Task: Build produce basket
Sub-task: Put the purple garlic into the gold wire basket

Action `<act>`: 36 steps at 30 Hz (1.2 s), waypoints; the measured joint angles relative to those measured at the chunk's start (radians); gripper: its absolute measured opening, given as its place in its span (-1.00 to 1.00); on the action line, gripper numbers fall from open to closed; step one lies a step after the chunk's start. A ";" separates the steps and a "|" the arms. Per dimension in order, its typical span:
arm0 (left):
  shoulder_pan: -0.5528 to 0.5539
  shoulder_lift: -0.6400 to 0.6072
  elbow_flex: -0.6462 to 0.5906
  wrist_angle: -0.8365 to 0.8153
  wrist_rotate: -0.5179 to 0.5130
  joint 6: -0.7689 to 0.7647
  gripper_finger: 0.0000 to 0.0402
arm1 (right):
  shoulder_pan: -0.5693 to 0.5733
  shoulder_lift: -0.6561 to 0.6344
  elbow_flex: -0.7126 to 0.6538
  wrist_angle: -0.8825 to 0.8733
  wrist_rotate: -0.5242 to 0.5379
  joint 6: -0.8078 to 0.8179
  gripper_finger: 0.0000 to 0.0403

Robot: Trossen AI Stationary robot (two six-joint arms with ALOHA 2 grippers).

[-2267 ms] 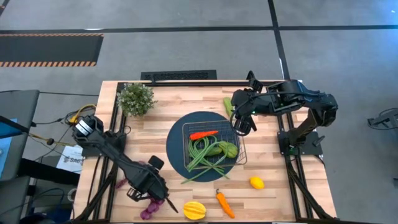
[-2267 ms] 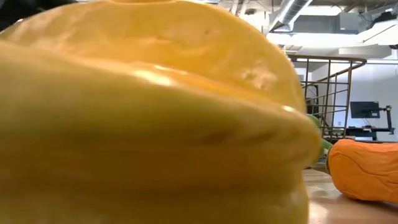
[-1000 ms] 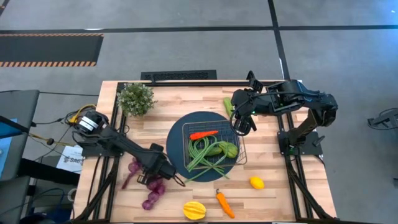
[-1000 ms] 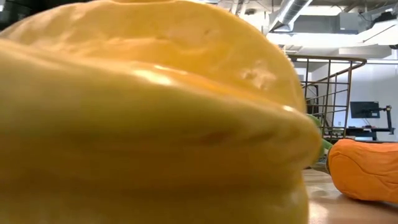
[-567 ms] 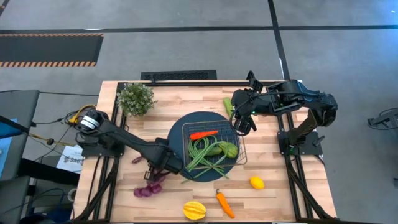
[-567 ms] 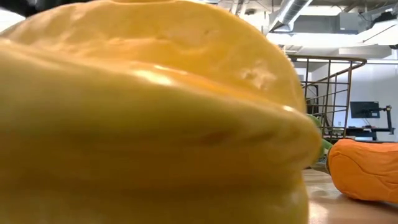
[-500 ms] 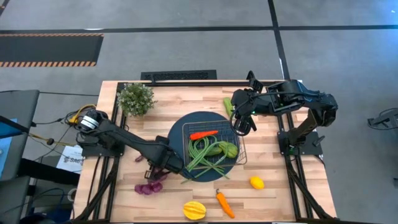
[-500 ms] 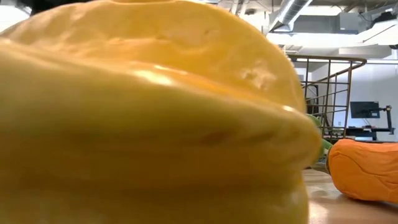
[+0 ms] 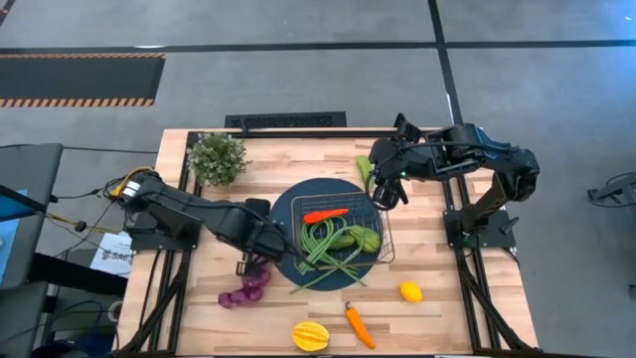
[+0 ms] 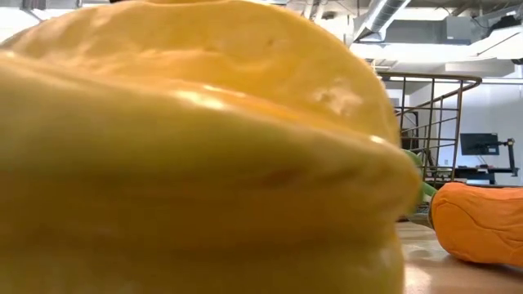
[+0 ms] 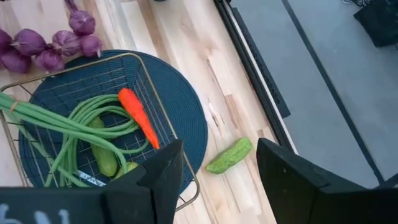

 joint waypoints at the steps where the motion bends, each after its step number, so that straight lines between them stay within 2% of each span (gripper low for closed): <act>1: 0.003 -0.004 -0.008 -0.003 -0.001 -0.052 -1.00 | 0.000 0.000 0.000 0.000 0.000 0.000 0.10; 7: 0.005 -0.010 -0.099 -0.005 -0.073 -0.509 -1.00 | 0.000 -0.001 0.000 0.000 0.000 0.000 0.10; 10: -0.020 -0.025 -0.180 -0.003 -0.076 -0.626 -1.00 | 0.000 -0.001 0.000 0.000 0.000 -0.004 0.10; 15: -0.042 -0.079 -0.331 0.044 0.038 -0.638 -1.00 | 0.000 -0.001 0.000 0.000 0.000 -0.023 0.10; 19: -0.045 -0.142 -0.441 0.256 0.116 -0.479 -1.00 | 0.000 -0.001 0.000 0.000 0.000 -0.026 0.07; 21: -0.045 -0.165 -0.476 0.316 0.106 -0.419 -1.00 | 0.000 -0.001 0.000 0.000 0.000 -0.025 0.05; 23: -0.045 -0.169 -0.490 0.293 0.086 -0.417 -1.00 | 0.000 -0.001 0.000 0.000 0.000 -0.012 0.02; 28: -0.045 -0.161 -0.495 0.167 0.025 -0.554 -1.00 | 0.000 -0.001 0.000 0.000 0.000 0.001 -0.06; 33: -0.037 -0.160 -0.496 0.125 0.045 -0.576 -1.00 | 0.000 0.003 0.000 0.000 0.000 0.002 -0.14; 36: -0.042 -0.161 -0.519 0.131 0.001 -0.593 -1.00 | 0.000 0.006 0.000 0.000 0.000 0.003 -0.17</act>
